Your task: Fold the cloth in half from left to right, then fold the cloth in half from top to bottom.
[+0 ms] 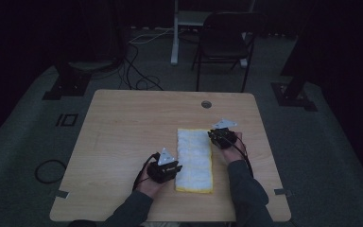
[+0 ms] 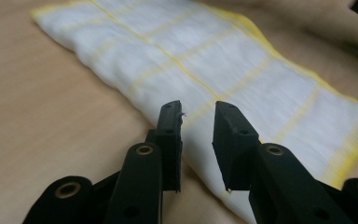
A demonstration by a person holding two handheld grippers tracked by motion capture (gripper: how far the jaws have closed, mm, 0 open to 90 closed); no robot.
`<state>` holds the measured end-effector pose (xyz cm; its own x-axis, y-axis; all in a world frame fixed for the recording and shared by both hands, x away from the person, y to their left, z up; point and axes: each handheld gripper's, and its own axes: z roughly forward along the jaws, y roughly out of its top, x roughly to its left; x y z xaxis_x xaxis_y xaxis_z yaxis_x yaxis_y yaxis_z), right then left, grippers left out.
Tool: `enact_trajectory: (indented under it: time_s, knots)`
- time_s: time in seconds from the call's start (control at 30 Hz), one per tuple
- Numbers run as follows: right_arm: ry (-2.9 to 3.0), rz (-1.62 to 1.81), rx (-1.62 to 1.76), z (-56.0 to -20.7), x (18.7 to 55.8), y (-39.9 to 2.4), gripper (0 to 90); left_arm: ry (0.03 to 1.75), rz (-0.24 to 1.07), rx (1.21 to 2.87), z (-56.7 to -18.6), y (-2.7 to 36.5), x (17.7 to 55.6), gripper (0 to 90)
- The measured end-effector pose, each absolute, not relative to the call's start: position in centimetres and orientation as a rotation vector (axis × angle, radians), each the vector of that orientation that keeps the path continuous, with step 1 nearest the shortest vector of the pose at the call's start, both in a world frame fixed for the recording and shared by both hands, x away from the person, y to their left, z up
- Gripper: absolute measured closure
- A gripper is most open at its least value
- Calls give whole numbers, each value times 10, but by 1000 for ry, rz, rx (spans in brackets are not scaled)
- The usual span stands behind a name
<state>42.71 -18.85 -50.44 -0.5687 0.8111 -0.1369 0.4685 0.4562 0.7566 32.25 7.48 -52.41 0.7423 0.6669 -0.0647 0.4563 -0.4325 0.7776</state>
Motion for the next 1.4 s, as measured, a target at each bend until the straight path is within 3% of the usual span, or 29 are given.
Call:
enact_trajectory:
  time_s: [0.5, 1.0, 1.4]
  knots:
    - [2195, 976, 1137, -510, 425, -192, 618, 939, 350, 2041, -513, 73, 377, 685]
    - [2208, 974, 1154, -515, 427, -188, 592, 1045, 363, 2000, -516, 71, 413, 583]
    - [2206, 976, 1177, -520, 429, -188, 580, 1121, 383, 2009, -524, 64, 437, 557]
